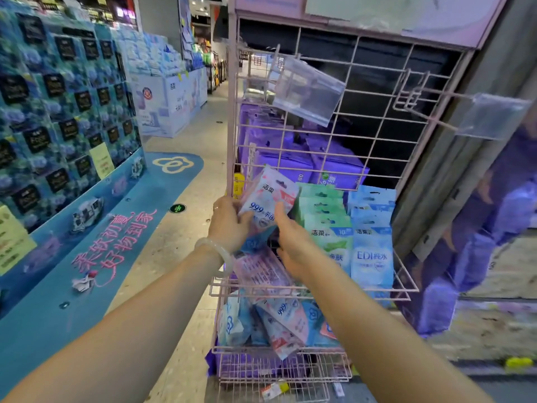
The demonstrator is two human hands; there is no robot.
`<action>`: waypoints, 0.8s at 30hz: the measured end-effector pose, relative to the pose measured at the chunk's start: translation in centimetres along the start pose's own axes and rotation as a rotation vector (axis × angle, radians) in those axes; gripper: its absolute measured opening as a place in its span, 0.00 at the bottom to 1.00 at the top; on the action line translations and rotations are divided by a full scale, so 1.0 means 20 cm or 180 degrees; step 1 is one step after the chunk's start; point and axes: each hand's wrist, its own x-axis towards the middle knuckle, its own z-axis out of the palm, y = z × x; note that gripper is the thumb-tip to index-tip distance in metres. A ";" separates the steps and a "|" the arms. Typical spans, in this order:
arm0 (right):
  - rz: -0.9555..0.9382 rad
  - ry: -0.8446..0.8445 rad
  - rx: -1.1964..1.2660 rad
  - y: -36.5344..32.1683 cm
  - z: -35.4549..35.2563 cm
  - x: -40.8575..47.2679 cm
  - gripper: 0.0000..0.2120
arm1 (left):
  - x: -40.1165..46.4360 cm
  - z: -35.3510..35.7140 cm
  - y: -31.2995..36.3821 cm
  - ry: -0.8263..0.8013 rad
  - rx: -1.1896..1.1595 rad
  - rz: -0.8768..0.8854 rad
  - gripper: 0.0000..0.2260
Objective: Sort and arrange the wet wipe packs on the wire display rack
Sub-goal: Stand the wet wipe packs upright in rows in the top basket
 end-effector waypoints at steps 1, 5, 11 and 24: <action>0.0045 -0.0015 0.0328 -0.01 0.03 0.02 0.38 | 0.00 0.00 0.00 0.0045 -0.0031 -0.0005 0.19; -0.0041 -0.0021 0.0708 -0.04 0.09 0.09 0.32 | -0.02 -0.06 0.01 -0.0352 -0.0537 -0.0345 0.34; -0.0717 -0.0195 -0.0694 -0.03 -0.01 0.10 0.13 | -0.07 -0.23 -0.02 0.0160 -0.2169 -0.0450 0.12; -0.0261 -0.1028 -0.4246 0.12 0.08 0.08 0.29 | -0.05 -0.23 0.01 -0.0945 0.0149 -0.0402 0.20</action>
